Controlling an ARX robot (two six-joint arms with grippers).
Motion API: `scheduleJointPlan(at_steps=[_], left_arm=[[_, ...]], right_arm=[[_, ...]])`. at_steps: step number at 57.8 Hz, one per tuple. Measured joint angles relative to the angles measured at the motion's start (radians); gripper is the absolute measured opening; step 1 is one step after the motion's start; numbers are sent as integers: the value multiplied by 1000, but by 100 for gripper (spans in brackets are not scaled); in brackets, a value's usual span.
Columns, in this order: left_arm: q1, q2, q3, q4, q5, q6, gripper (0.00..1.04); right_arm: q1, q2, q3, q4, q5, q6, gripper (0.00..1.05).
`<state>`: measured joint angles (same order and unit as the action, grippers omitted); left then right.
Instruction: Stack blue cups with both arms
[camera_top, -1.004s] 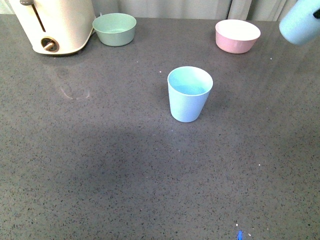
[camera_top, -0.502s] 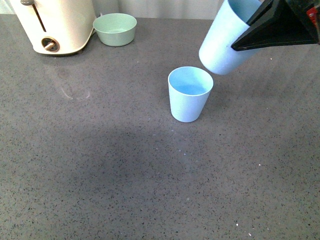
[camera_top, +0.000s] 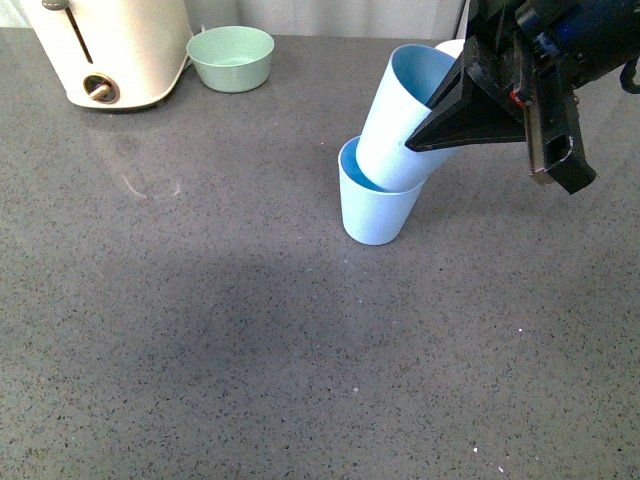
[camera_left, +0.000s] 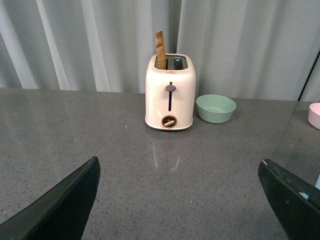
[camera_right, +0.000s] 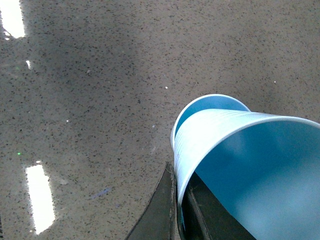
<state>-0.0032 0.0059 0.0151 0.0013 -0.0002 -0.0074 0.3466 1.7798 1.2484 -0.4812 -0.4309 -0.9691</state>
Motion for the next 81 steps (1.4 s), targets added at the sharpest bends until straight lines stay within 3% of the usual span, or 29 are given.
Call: scheduleJointPlan(at_steps=[30,55,62,73,76,81], left_arm=[[0,0,0,0,0,0,96],[0,0,0,0,0,0,96],[0,0,0,0,0,0,96],[0,0,0,0,0,0,96],[0,0,0,0,0,0,96],[0,0,0,0,0,0,96]], right_arm=[[6,55,38,5,28,26,3],[-21,49,48,83,5,98,68],[-70,-64,-19,175,-83,174,96],[-180,-430,-294,482,-150,423,96],[-209,-539,-382,558,-129,512,96],[-230,-694,-520,639,5,567,96]])
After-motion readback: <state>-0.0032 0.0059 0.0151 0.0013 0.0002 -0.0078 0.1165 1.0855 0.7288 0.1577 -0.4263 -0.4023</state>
